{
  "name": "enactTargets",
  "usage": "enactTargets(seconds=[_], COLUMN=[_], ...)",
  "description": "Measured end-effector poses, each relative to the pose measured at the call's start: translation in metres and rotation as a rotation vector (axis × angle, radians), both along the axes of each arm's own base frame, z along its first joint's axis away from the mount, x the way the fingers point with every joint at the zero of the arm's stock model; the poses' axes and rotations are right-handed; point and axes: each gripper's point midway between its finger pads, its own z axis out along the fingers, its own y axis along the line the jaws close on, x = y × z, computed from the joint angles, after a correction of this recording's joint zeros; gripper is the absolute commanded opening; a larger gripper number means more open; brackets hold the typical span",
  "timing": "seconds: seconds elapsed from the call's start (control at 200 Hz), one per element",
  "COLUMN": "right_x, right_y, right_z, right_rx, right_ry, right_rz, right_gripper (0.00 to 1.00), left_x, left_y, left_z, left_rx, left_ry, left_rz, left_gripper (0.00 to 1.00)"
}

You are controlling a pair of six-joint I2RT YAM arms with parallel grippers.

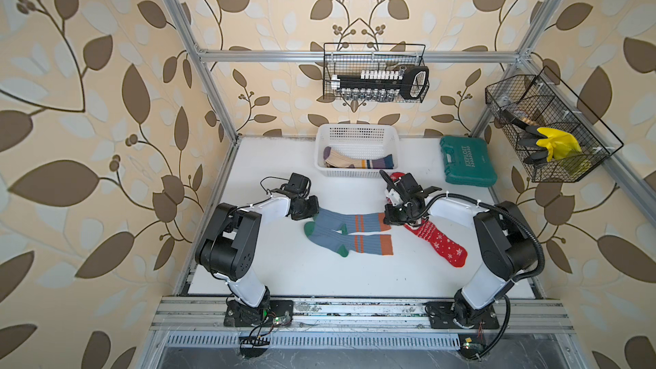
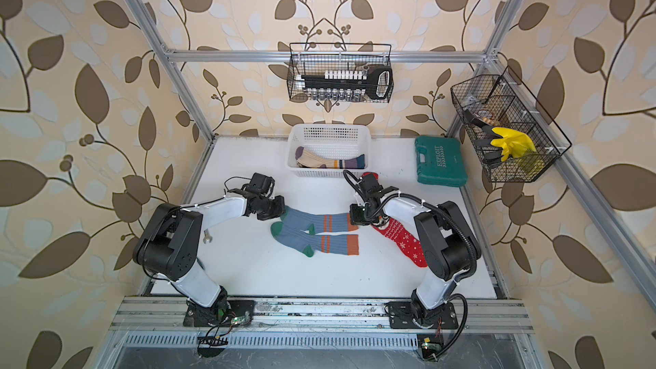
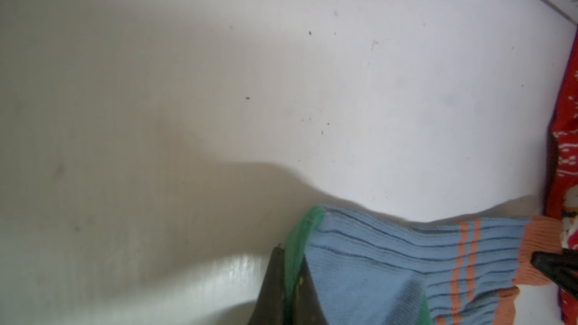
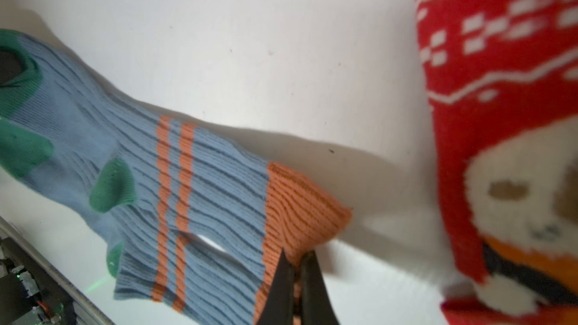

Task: Place the socks together as a pair
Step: Pick up the sock at the center of the board, then place the sock in the sock, then pick up a pair of socks from the center of the board.

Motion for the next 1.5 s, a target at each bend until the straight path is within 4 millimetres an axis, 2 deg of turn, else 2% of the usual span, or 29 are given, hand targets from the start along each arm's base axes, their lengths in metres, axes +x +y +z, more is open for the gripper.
enactTargets(seconds=[0.155, 0.34, 0.475, 0.6, 0.73, 0.955, 1.205, 1.25, 1.295, 1.405, 1.505], right_x=[-0.008, -0.031, -0.050, -0.065, -0.074, -0.079, -0.068, -0.067, -0.066, -0.066, -0.068], right_y=[-0.004, -0.001, 0.007, 0.012, 0.013, 0.010, 0.015, 0.014, 0.013, 0.006, -0.002], right_z=[0.035, 0.073, 0.085, 0.085, 0.076, 0.057, 0.028, 0.024, 0.020, 0.010, 0.002], right_rx=[0.004, 0.004, -0.002, -0.008, -0.019, -0.043, -0.069, -0.076, -0.084, -0.103, -0.112], right_ry=[-0.065, -0.131, -0.139, -0.128, -0.104, -0.057, -0.023, -0.017, -0.011, 0.005, 0.019], right_rz=[0.022, 0.076, 0.127, 0.165, 0.184, 0.183, 0.180, 0.177, 0.173, 0.149, 0.123], right_gripper=[0.00, 0.00, 0.00, 0.00, 0.00, 0.00, 0.00, 0.04, 0.10, 0.27, 0.34], left_x=[-0.008, -0.022, -0.037, -0.055, -0.070, -0.087, -0.078, -0.077, -0.077, -0.076, -0.074], left_y=[-0.007, -0.025, -0.033, -0.034, -0.029, -0.012, -0.003, -0.002, -0.001, 0.004, 0.009], left_z=[0.029, 0.084, 0.111, 0.120, 0.113, 0.072, 0.044, 0.037, 0.031, 0.022, 0.021], left_rx=[0.003, -0.052, -0.079, -0.094, -0.087, -0.007, 0.084, 0.098, 0.110, 0.150, 0.183], left_ry=[-0.053, -0.177, -0.228, -0.237, -0.209, -0.110, -0.060, -0.043, -0.028, -0.010, -0.018], left_rz=[-0.024, -0.071, -0.100, -0.111, -0.107, -0.072, -0.038, -0.037, -0.035, -0.033, -0.024], left_gripper=[0.00, 0.00, 0.00, 0.00, 0.00, 0.00, 0.00, 0.00, 0.09, 0.43, 0.66])
